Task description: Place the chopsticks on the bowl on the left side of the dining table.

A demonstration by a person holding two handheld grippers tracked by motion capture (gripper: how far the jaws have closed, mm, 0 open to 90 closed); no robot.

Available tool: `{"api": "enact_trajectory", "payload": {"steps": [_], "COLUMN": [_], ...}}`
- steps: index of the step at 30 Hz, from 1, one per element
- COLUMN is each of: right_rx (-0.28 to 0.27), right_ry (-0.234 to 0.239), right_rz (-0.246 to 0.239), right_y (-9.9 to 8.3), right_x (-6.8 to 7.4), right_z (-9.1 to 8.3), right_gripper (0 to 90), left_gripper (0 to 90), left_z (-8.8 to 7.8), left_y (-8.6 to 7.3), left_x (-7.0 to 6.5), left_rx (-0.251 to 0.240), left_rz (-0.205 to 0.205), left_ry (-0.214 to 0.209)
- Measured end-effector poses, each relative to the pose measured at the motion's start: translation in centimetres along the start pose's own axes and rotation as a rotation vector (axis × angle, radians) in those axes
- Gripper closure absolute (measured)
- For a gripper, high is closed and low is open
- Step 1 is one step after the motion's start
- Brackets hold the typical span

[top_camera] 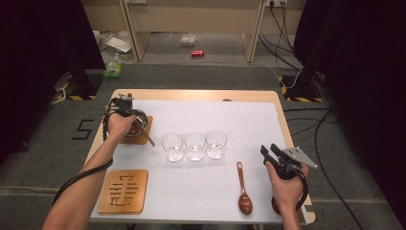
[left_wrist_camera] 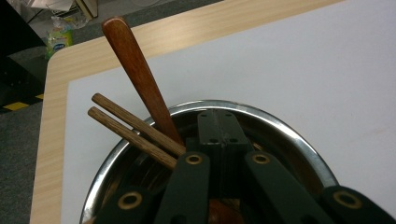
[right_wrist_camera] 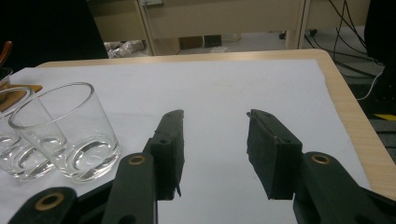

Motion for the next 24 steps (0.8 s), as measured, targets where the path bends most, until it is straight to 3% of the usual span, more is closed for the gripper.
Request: {"api": "enact_trajectory", "payload": {"steps": [4,24], "right_rx": [0.000,0.008], "right_ry": [0.000,0.003], "right_rz": [0.005,-0.006], "right_y": [0.0,-0.2], "right_x": [0.0,0.1], "right_z": [0.0,0.2], "right_gripper": [56.5,56.5], "left_gripper": [89.7,89.7], "left_z": [0.2,-0.1], "left_y": [-0.1,-0.8], "left_x": [-0.1,0.9], "left_rx": [0.004,0.027], "left_rz": [0.010,-0.025], "left_ry": [0.002,0.046]}}
Point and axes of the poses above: each handheld gripper's, and its own axes: z roughly forward along the jaws, y roughly out of its top, x roughly to its left, the point moved 1 cm from there along z, roughly forward along the jaws, and after that the axes turned 8 degrees about -y, right-handed, at the moved point
